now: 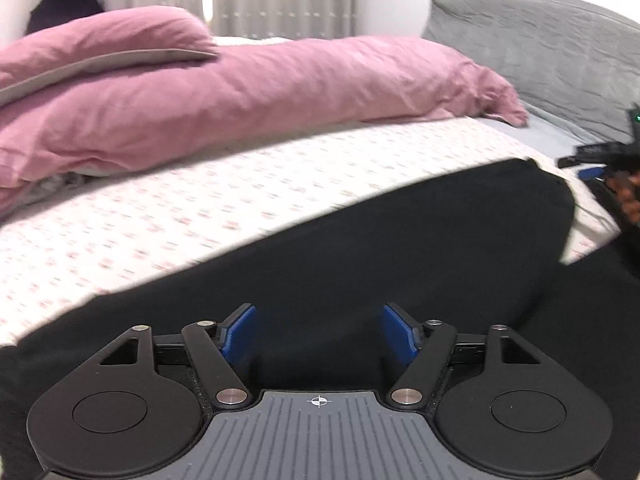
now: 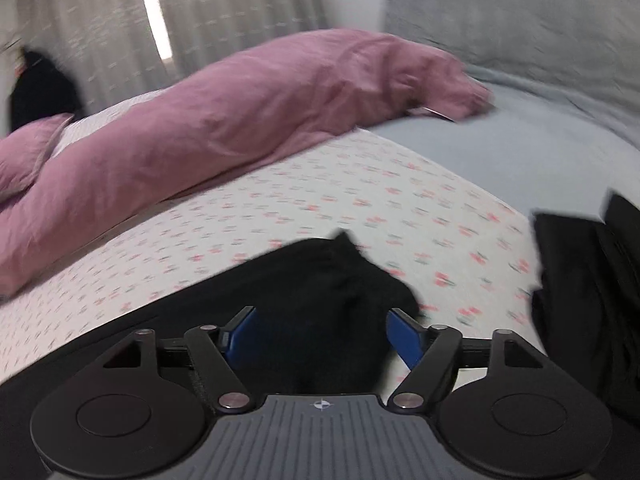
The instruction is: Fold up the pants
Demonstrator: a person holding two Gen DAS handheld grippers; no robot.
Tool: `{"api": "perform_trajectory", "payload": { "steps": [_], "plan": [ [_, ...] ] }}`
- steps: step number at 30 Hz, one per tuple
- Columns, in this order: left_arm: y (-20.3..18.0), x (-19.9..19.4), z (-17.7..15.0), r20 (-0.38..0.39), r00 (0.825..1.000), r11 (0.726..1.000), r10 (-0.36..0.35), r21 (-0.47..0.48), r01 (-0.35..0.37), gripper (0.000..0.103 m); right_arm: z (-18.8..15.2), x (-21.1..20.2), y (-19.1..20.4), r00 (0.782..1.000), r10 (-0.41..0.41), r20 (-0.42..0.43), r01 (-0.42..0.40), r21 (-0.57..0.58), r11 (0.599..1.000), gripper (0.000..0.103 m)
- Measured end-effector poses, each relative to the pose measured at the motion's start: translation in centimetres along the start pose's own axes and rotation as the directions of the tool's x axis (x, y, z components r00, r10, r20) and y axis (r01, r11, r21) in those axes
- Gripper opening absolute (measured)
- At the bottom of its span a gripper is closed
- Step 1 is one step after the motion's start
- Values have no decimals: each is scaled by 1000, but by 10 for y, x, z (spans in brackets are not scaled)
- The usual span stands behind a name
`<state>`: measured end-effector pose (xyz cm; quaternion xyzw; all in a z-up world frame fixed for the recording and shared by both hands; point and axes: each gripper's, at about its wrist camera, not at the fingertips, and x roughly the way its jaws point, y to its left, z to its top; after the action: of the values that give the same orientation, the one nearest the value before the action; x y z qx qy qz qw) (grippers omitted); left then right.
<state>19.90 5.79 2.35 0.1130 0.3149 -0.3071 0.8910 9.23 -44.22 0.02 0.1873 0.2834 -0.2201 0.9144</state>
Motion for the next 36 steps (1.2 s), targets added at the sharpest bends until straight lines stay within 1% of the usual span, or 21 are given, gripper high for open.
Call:
{"api": "perform_trajectory", "payload": {
  "steps": [1, 2, 3, 5, 6, 8, 11, 13, 15, 17, 19, 21, 23, 25, 29, 33, 36],
  "plan": [
    [12, 3, 3, -3, 1000, 1000, 10, -15, -10, 75, 2, 0, 8, 1000, 28, -4, -28, -31, 999, 81],
    [24, 4, 4, -9, 1000, 1000, 2, -31, -2, 76, 4, 2, 19, 998, 58, -12, -59, -69, 996, 85],
    [39, 8, 6, -17, 1000, 998, -16, -58, 15, 76, 5, 3, 31, 995, 90, -29, -93, -111, 989, 86],
    [65, 14, 10, -9, 1000, 993, -5, -117, 4, 77, 8, 9, 56, 984, 159, -79, -172, -199, 965, 89],
    [75, 17, 11, -8, 1000, 991, 2, -132, -3, 78, 9, 12, 70, 975, 194, -108, -215, -246, 945, 89],
    [91, 25, 15, -6, 1000, 990, 19, -139, -20, 80, 7, 19, 99, 955, 251, -156, -292, -348, 891, 90],
    [105, 40, 15, -13, 1000, 992, 25, -120, -27, 83, -2, 27, 146, 929, 302, -215, -370, -496, 785, 90],
    [109, 52, 14, -33, 999, 996, 16, -87, -19, 84, -11, 33, 175, 903, 340, -261, -429, -564, 705, 90],
    [110, 65, 12, -59, 998, 999, 18, -41, -21, 84, -19, 40, 201, 879, 370, -303, -477, -606, 637, 90],
    [113, 77, 10, -81, 996, 999, 24, -19, -25, 84, -27, 50, 223, 861, 384, -334, -507, -632, 587, 90],
    [118, 85, 7, -90, 996, 999, 20, -26, -22, 84, -36, 60, 240, 854, 386, -349, -517, -651, 556, 90],
    [122, 93, 2, -93, 996, 999, 12, -34, -15, 84, -42, 73, 254, 854, 384, -351, -517, -657, 549, 90],
    [123, 95, -5, -63, 998, 999, 2, -40, -5, 87, -45, 86, 259, 853, 381, -356, -519, -651, 554, 90],
    [124, 95, -7, -41, 999, 999, -5, -46, 3, 88, -48, 97, 260, 853, 382, -356, -520, -642, 563, 90],
    [127, 95, -9, -15, 1000, 999, -19, -49, 18, 88, -49, 106, 255, 833, 440, -334, -548, -599, 583, 92],
    [125, 99, -11, -1, 1000, 999, -9, -32, 9, 88, -51, 109, 255, 825, 465, -321, -556, -602, 573, 92],
    [125, 98, -13, 9, 1000, 999, -7, -34, 8, 87, -52, 113, 257, 819, 474, -322, -565, -590, 576, 93]
  ]
}}
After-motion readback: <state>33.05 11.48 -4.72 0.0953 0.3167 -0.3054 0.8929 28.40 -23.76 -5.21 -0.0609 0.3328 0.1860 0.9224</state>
